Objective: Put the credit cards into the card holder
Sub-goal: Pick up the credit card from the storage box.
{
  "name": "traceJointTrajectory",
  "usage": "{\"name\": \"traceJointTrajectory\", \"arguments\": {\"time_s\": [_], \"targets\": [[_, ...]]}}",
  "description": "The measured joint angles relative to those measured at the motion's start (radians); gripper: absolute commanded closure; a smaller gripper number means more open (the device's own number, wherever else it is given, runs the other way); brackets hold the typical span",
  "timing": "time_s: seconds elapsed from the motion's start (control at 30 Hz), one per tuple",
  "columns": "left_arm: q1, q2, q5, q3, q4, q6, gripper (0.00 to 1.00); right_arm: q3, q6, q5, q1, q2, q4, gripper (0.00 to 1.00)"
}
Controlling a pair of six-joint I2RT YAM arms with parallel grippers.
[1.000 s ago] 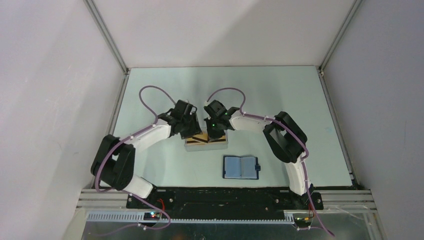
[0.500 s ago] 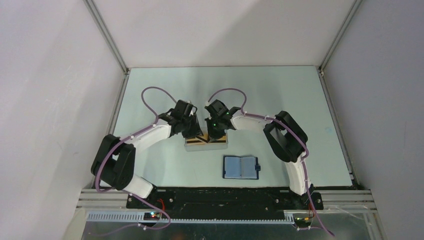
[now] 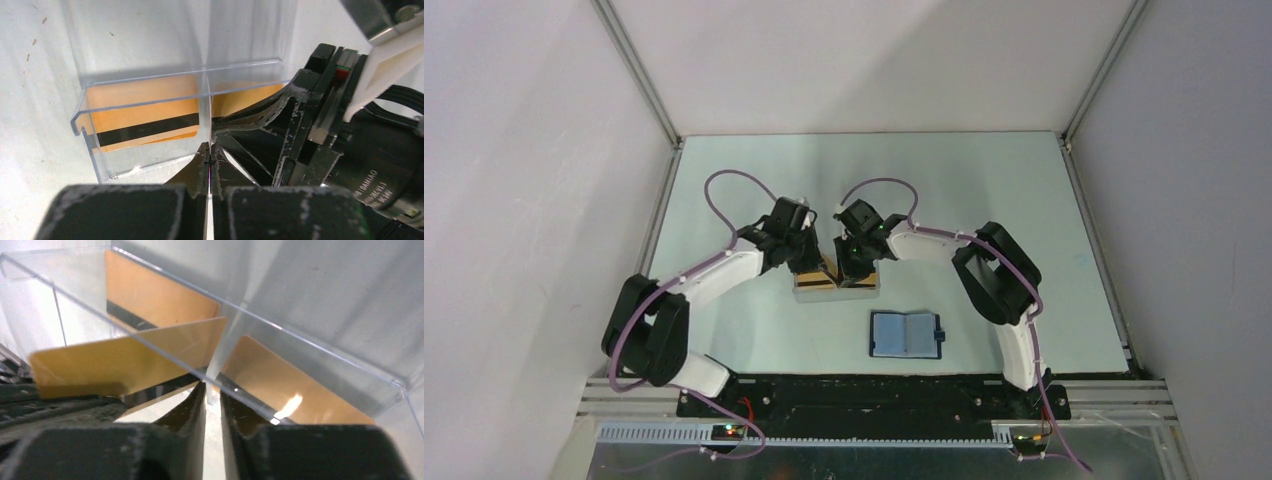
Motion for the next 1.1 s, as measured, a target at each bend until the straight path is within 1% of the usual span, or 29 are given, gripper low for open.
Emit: {"name": "traceJointTrajectory", "arguments": {"time_s": [0.03,0.07,0.1,0.13,0.17,0.23,0.37,0.5,0.57,0.7,0.77,0.8,0.87,0.9,0.97,1.07,1.1], "targets": [[0.0,-0.009,-0.001,0.0,-0.001,0.0,1.0,-0.003,0.0,0.0,0.0,-0.006,-0.002,0.65],[0.0,-0.027,-0.004,0.0,-0.005,0.001,1.0,-0.008,-0.002,-0.002,-0.002,-0.016,-0.005,0.61],[0.0,-0.048,-0.009,0.0,-0.009,0.002,1.0,-0.013,0.001,-0.001,-0.003,-0.028,-0.01,0.54],[0.0,-0.073,-0.013,0.0,-0.016,0.003,1.0,-0.018,-0.003,-0.002,-0.004,-0.048,-0.018,0.5],[0.0,-0.098,-0.017,0.0,-0.024,0.006,1.0,-0.02,-0.005,-0.005,-0.005,-0.071,-0.026,0.43],[0.0,-0.161,-0.029,0.001,-0.043,0.02,1.0,-0.021,-0.009,-0.009,-0.011,-0.126,-0.034,0.36],[0.0,-0.274,-0.048,0.03,-0.098,0.059,1.0,-0.021,-0.026,-0.033,-0.041,-0.26,-0.045,0.24],[0.0,-0.359,-0.027,0.064,-0.148,0.119,1.0,-0.023,-0.058,-0.083,-0.09,-0.38,-0.054,0.18],[0.001,-0.386,0.029,0.072,-0.165,0.155,1.0,-0.032,-0.091,-0.134,-0.121,-0.435,-0.06,0.18],[0.0,-0.414,0.217,0.073,-0.198,0.229,1.0,-0.042,-0.193,-0.302,-0.184,-0.525,-0.12,0.21],[-0.01,-0.414,0.318,0.073,-0.21,0.256,1.0,-0.043,-0.249,-0.387,-0.198,-0.546,-0.158,0.26],[-0.019,-0.414,0.365,0.072,-0.214,0.268,1.0,-0.045,-0.279,-0.439,-0.202,-0.553,-0.18,0.31],[-0.043,-0.416,0.445,0.072,-0.219,0.289,1.0,-0.052,-0.328,-0.549,-0.205,-0.556,-0.222,0.36],[-0.056,-0.418,0.48,0.072,-0.222,0.296,1.0,-0.061,-0.346,-0.602,-0.205,-0.556,-0.236,0.37],[-0.083,-0.423,0.539,0.072,-0.225,0.308,1.0,-0.079,-0.369,-0.684,-0.201,-0.555,-0.263,0.4],[-0.116,-0.429,0.606,0.073,-0.226,0.319,1.0,-0.097,-0.396,-0.775,-0.185,-0.552,-0.288,0.52],[-0.122,-0.429,0.622,0.073,-0.227,0.322,1.0,-0.098,-0.402,-0.803,-0.176,-0.55,-0.294,0.53]]}}
